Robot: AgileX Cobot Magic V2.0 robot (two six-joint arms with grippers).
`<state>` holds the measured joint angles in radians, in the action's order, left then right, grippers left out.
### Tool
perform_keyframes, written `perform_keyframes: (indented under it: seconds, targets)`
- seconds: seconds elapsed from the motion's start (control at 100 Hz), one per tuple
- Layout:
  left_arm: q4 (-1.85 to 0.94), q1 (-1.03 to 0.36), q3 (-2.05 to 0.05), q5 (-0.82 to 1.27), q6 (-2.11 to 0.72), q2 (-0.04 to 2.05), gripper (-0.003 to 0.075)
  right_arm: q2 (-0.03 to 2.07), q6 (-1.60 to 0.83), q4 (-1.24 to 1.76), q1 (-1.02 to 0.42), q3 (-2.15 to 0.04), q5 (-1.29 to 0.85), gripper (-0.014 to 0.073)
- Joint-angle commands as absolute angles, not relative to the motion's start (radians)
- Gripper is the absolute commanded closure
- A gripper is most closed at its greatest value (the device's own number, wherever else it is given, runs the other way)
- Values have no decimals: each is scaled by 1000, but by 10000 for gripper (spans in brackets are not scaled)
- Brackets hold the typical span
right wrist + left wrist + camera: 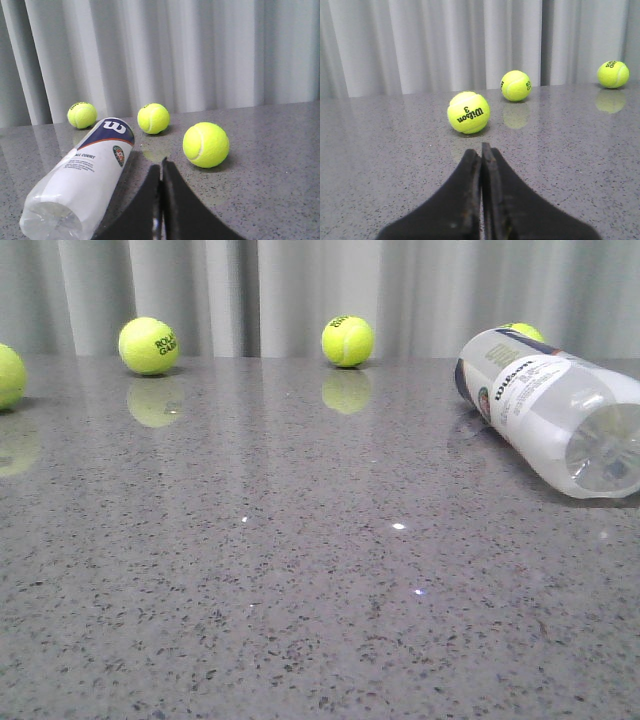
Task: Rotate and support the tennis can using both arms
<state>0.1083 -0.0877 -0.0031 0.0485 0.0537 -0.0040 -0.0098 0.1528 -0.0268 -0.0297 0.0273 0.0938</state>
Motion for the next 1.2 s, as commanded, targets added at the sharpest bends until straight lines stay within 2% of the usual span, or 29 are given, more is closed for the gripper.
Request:
perform_keyframes:
  seconds: [0.0,0.28,0.55,0.87,1.13,1.19]
  targets:
    - [108,-84,45,-31,63,-43,741,-29,153,-29,-25,7,177,664]
    - [108,-84,45,-31,63,-43,741,-25,153,-29,-25,-32,136,664]
    - [108,-84,45,-31,63,-43,741,15,153,-29,-25,-324,-243,664]
    - [108,-84,45,-31,63,-43,741,395,153,-10,-25,-725,-756,664]
    - [108,-84,45,-31,63,-43,741,664,138,35,-25,-909,-886,659]
    - [108,-84,45,-31,63,-43,741,702,130,35,-25,-915,-886,633]
